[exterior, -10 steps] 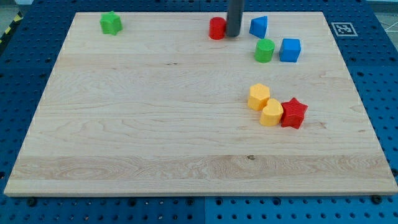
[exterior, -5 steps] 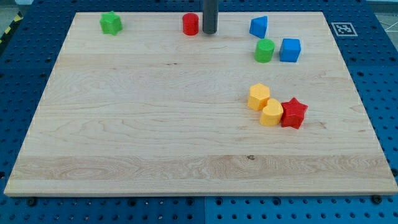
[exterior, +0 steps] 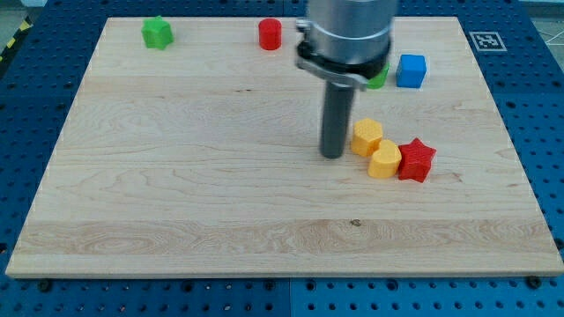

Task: Slide yellow hexagon to the center right

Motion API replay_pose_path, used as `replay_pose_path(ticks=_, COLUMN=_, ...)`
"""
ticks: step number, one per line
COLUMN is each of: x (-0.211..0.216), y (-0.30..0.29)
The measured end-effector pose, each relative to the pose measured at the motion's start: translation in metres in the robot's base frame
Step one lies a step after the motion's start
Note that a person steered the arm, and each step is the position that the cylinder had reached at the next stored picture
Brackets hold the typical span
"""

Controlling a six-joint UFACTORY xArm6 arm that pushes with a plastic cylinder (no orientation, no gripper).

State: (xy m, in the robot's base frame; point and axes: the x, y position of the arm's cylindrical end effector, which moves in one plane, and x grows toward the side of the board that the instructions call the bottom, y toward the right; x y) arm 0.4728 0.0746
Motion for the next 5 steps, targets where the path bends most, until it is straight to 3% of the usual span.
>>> replay_pose_path(ticks=2, x=-0.022, y=0.104)
replay_pose_path(ticks=3, x=-0.037, y=0.126)
replay_pose_path(ticks=5, x=-0.034, y=0.086)
